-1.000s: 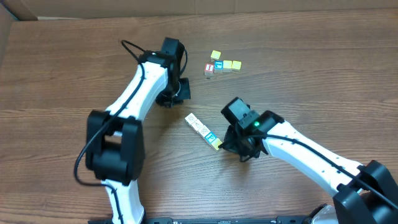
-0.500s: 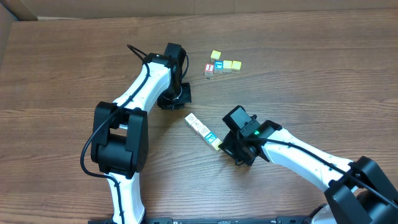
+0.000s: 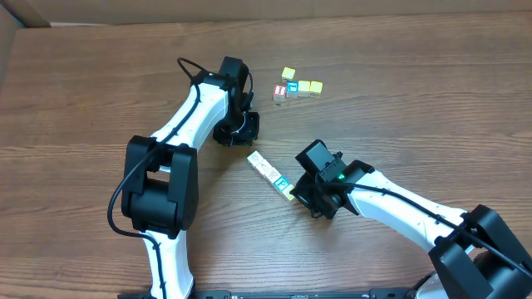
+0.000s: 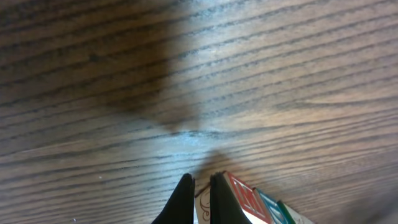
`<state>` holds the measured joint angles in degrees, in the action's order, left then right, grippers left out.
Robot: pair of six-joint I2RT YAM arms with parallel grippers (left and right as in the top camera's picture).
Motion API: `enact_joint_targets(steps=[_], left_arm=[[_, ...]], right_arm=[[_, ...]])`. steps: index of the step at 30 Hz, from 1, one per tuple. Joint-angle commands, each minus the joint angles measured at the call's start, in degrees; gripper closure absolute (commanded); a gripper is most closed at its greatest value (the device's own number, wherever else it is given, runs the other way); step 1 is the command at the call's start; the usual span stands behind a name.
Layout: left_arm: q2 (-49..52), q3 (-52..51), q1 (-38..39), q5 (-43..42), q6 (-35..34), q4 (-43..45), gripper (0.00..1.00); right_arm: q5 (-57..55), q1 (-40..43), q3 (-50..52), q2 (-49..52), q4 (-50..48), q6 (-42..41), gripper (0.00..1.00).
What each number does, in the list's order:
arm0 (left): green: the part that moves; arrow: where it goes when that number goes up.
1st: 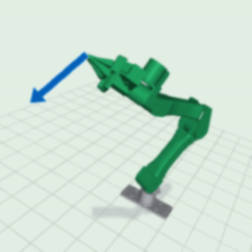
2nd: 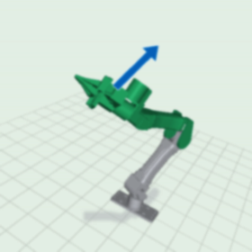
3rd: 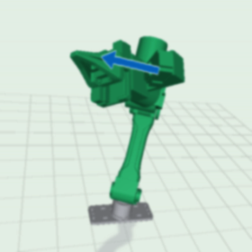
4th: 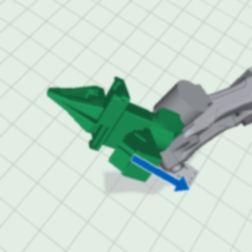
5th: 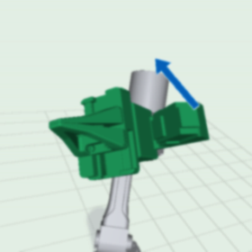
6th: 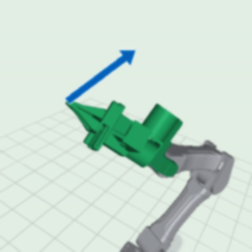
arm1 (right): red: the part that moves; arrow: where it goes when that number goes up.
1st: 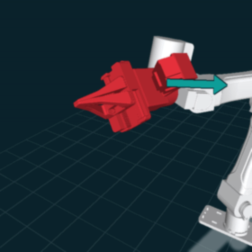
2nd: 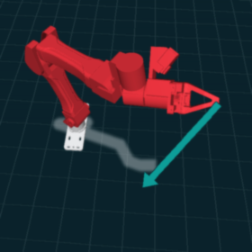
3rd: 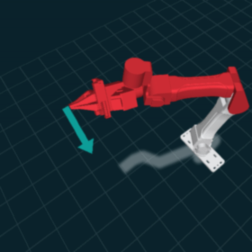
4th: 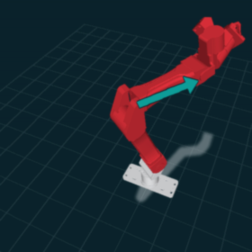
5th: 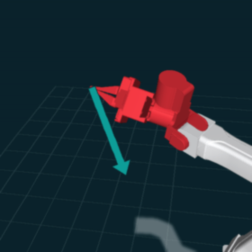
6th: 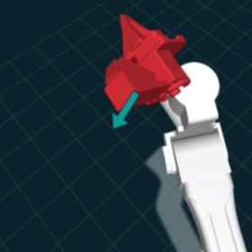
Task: Flip 5 blocks
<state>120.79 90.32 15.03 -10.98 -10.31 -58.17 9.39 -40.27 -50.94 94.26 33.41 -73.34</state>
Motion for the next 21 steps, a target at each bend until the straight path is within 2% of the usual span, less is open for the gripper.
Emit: enact_joint_targets(steps=[1, 21], left_arm=[[0.6, -0.4, 0.4, -1.1, 1.6, -0.7, 0.96], [0.6, -2.4, 0.5, -0.9, 4.6, -0.1, 0.96]], right_arm=[[-1.0, -0.6, 0.4, 0.3, -0.3, -0.4, 0.96], [-2.9, -2.4, 0.4, 0.3, -1.2, -0.4, 0.96]])
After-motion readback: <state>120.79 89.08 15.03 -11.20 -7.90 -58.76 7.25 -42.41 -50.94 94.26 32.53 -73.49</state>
